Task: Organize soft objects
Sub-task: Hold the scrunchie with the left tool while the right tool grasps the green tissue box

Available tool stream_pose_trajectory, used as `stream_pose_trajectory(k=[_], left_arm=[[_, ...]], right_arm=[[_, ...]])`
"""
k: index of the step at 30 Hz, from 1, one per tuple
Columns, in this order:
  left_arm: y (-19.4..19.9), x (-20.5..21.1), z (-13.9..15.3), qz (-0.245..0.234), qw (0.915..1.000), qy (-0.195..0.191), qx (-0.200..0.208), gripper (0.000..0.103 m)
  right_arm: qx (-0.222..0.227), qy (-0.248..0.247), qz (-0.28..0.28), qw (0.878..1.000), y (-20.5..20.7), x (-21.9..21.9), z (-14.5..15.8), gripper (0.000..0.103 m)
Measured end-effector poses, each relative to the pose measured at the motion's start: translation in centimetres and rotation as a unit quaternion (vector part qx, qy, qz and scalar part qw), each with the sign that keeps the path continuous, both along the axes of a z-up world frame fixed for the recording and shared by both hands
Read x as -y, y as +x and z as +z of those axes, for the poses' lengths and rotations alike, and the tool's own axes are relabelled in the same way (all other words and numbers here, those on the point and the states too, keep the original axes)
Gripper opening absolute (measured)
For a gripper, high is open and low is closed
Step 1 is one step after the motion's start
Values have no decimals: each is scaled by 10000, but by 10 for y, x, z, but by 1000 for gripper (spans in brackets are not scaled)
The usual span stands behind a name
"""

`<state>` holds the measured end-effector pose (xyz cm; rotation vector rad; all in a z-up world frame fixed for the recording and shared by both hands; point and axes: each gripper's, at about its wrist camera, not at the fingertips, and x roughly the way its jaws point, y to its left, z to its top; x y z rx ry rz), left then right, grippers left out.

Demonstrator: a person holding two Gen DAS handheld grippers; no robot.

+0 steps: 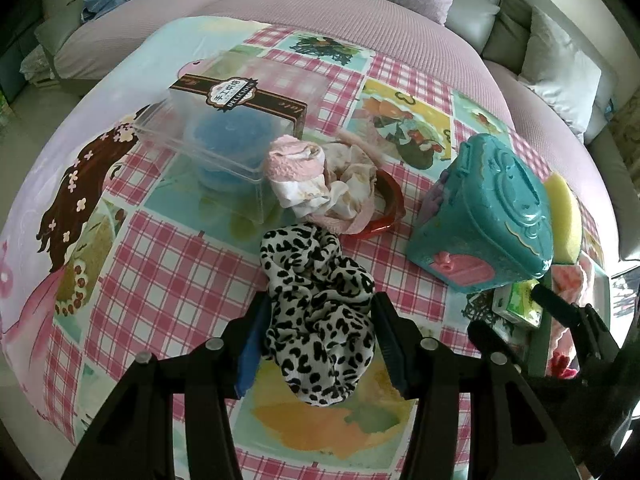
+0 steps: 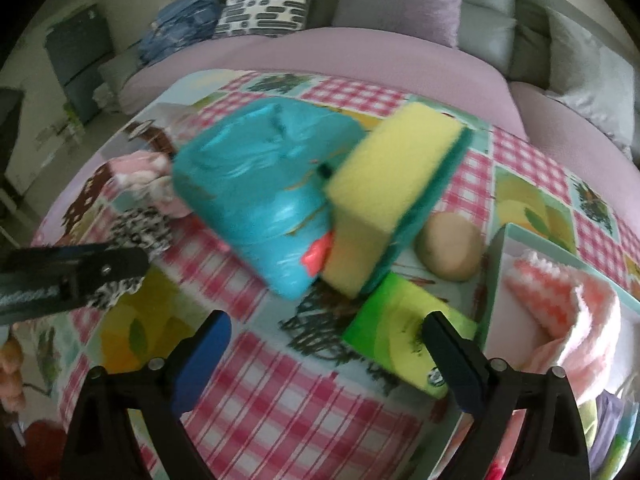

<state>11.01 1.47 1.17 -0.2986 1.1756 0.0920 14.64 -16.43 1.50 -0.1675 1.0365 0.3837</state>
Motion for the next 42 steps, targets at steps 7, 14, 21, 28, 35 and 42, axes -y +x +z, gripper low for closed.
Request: stream_pose_trajectory(k=[7, 14, 21, 28, 35, 42], left_arm=[[-1, 1, 3, -2, 10000, 7, 33, 53], [-4, -4, 9, 41, 9999, -45, 143, 53], [-6, -3, 10, 28, 9998, -62, 183, 53], [-6, -2, 10, 12, 9998, -89, 183, 53], [-5, -4, 10, -7, 9998, -109, 179, 53], [-7, -2, 11, -46, 9997, -116, 196, 53]], right_arm=[[175, 80, 65, 9998, 3, 2, 9, 96], [207, -126, 163, 9996, 27, 5, 6, 96], [-94, -548, 425, 9975, 32, 1, -11, 96], [-302, -704, 818, 9937, 19, -9, -12, 96], [-423, -944, 1040, 9892, 7, -7, -13, 89], [-401, -1209, 948, 9873, 0, 5, -12, 68]])
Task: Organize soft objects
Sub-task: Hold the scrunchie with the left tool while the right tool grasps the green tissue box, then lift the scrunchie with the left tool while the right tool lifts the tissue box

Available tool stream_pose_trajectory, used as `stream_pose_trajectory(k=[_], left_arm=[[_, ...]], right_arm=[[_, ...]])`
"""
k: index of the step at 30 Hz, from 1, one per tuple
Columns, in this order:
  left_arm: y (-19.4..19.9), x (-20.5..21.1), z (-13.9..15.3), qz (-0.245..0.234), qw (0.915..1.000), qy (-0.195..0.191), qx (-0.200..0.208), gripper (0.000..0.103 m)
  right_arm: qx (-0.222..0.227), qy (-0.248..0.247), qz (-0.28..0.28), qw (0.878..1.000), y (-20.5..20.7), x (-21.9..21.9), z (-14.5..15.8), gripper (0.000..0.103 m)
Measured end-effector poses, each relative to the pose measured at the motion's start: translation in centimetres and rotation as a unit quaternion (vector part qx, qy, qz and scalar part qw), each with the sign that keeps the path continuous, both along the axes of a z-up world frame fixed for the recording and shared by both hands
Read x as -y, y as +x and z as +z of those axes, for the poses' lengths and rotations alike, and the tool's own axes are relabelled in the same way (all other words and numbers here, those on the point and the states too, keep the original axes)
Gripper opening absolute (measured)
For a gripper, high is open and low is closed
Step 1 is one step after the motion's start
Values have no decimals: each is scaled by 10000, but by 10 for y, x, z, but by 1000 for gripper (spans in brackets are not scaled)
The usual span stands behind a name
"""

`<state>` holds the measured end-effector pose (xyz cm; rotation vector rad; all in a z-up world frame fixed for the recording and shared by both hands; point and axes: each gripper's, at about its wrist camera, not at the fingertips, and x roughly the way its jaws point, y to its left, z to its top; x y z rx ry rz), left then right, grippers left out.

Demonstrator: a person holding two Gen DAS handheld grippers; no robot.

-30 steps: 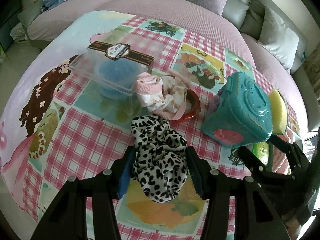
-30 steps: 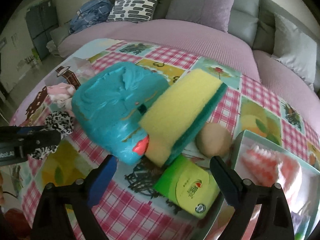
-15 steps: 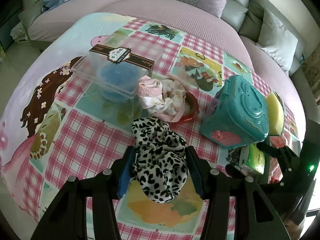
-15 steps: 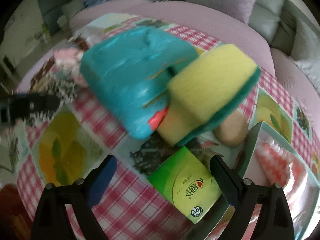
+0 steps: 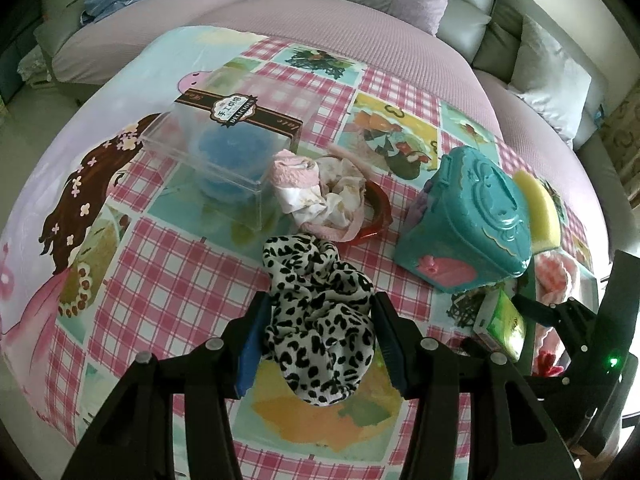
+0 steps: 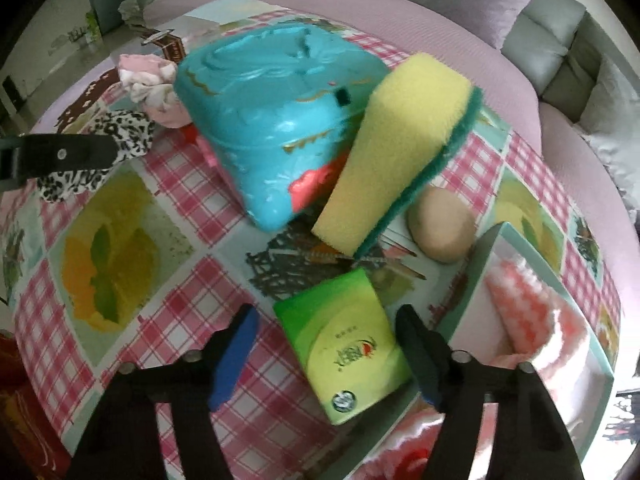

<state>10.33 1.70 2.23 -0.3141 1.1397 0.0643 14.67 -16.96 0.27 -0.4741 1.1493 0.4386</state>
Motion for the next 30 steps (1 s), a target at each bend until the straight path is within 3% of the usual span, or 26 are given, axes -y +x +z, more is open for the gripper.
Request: stream_pose_trajectory(k=[1, 8, 15, 27, 30], left_arm=[[1, 0, 0, -4, 10000, -1, -9, 53], [3, 0, -4, -11, 10000, 7, -69, 53], [5, -1, -6, -7, 9999, 18, -99, 53], [4, 1, -5, -80, 9999, 52, -64, 53], [2, -1, -4, -51, 10000, 32, -28, 48]], right_arm=[[13, -12, -40, 10000, 0, 2, 1, 64], [-3, 17, -175, 9998, 5, 14, -2, 63], [-104, 179, -533, 9984, -6, 0, 1, 63], [-52, 567, -1382, 9888, -47, -3, 11, 62], [85, 670, -1472, 9868, -55, 1, 21, 62]])
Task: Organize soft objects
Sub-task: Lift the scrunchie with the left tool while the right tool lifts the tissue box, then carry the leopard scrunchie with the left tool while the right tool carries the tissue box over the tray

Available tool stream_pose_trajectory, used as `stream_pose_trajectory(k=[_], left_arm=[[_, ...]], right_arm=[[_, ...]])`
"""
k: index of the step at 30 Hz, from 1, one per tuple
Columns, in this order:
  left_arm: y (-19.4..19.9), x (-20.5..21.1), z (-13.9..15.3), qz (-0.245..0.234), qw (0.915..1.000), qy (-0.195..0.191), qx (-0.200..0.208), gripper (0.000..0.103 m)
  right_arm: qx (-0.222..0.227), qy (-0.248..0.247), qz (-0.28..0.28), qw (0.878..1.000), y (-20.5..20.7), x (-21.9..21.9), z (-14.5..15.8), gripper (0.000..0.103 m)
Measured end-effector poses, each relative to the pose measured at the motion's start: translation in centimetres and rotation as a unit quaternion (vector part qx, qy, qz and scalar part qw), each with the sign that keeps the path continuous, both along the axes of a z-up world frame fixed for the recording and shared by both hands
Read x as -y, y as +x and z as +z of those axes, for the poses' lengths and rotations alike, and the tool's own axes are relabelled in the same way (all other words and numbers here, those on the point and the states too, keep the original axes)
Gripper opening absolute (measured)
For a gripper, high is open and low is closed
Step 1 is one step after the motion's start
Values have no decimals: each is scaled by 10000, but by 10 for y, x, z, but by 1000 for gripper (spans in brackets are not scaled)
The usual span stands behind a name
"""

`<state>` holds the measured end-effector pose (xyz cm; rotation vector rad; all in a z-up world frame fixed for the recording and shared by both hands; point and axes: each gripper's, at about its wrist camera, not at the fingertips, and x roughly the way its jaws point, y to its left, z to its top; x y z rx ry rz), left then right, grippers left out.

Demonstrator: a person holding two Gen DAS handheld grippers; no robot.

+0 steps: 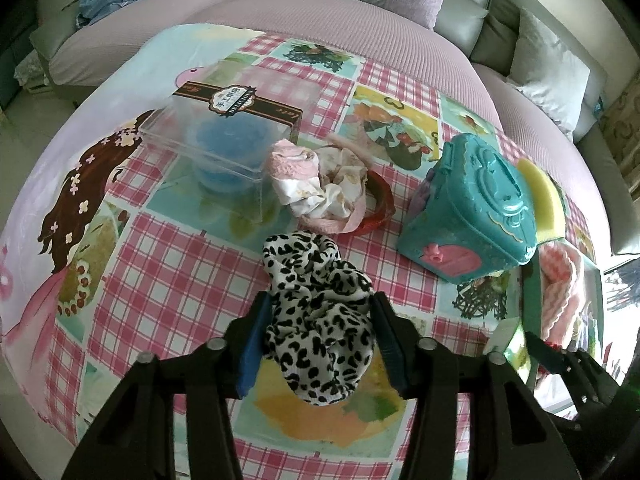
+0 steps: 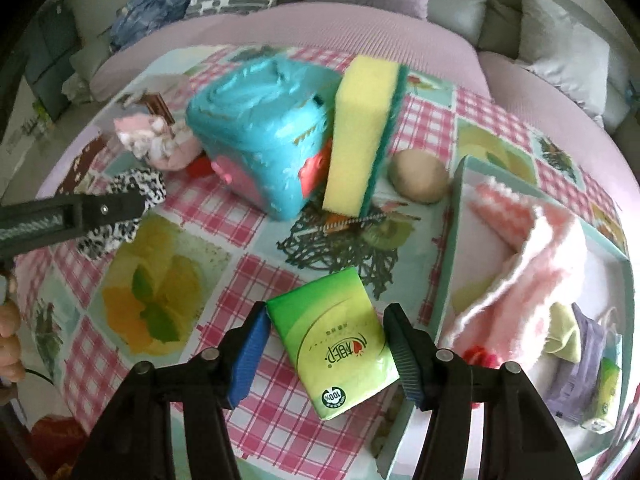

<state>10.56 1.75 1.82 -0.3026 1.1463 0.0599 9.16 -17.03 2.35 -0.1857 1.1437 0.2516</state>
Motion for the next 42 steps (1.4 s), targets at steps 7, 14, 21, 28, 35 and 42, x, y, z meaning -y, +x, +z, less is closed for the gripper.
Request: stream_pose_trajectory(k=[7, 14, 21, 28, 35, 42], left_arm=[[0, -3, -2, 60, 10000, 68, -19, 33], [1, -1, -3, 63, 9999, 137, -7, 26], [-7, 4, 16, -17, 9993, 255, 275, 25], [-22, 14, 50, -171, 9960, 408, 774, 25], [-30, 31, 74, -364, 9916, 498, 1139, 25], [-30, 61, 84, -774, 9879, 556, 1226, 25]], right_arm=[[231, 71, -129, 9996, -9, 8, 18, 62], [309, 156, -121, 9993, -3, 14, 21, 62], [393, 327, -160, 9986, -2, 23, 27, 62], [578, 560, -313, 9963, -7, 37, 49, 62], [836, 645, -583, 9927, -10, 60, 71, 62], [917, 613, -1305, 9853, -5, 112, 75, 62]])
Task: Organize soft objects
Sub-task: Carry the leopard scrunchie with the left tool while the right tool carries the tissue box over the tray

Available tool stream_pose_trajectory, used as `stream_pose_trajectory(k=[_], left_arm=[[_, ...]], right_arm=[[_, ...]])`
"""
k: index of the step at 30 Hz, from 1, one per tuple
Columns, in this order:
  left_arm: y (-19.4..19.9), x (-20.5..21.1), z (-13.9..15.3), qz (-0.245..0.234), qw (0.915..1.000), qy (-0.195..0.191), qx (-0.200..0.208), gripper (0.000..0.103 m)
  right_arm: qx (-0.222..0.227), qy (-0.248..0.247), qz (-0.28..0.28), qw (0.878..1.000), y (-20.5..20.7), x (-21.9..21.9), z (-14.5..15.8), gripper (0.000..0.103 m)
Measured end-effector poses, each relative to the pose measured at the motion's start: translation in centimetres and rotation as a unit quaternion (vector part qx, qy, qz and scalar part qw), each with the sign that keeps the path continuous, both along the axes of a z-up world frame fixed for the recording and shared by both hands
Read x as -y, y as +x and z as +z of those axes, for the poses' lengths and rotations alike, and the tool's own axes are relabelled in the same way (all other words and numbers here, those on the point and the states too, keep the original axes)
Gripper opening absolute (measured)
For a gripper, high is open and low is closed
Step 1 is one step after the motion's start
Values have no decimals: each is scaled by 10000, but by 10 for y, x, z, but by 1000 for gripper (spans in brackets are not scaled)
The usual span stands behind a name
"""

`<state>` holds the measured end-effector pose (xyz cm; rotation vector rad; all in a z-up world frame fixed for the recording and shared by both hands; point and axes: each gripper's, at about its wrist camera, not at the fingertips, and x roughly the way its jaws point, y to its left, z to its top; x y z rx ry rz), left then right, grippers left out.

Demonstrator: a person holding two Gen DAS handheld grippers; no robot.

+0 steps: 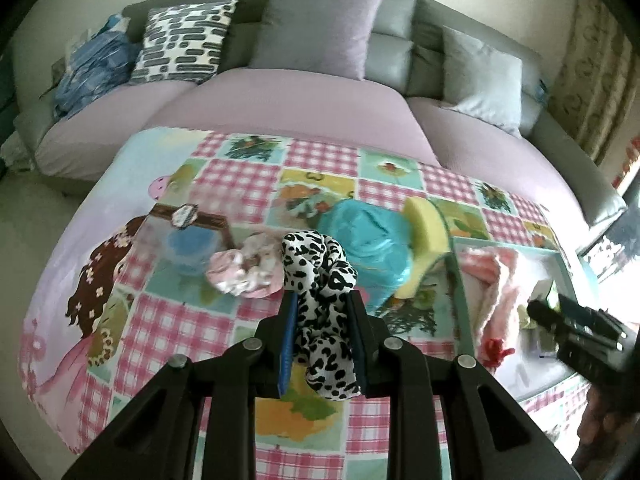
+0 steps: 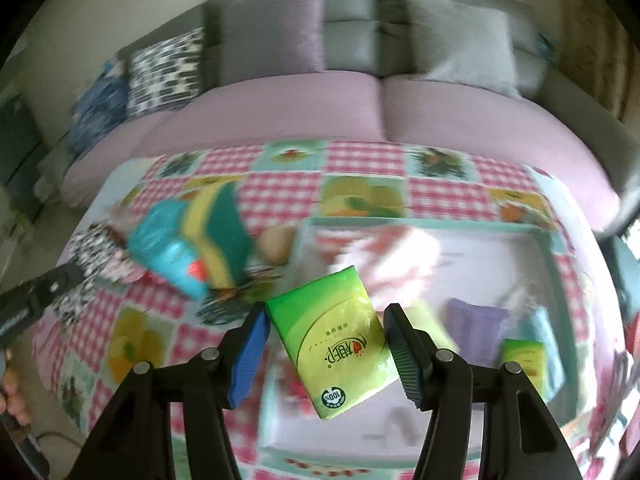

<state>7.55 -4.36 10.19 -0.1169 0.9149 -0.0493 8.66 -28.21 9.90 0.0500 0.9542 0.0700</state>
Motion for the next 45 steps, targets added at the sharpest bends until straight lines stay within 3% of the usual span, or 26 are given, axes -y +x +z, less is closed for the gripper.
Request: stream_pose_trajectory(k=[7, 21, 33, 45], left_arm=[[5, 57, 16, -705, 9973, 185, 102, 25], [31, 168, 31, -1727, 9841, 387, 157, 25], [59, 253, -7, -2222, 9734, 559, 8, 25], [66, 279, -47, -2424, 9681, 623, -135, 26]], right_arm=[[30, 6, -862, 9963, 3, 63, 1, 62], [145, 5, -1617, 9867, 3, 123, -2, 62], [44, 259, -2004, 9794, 8, 161, -23, 62], [-81, 49, -2051, 9787, 12, 163, -35, 62]])
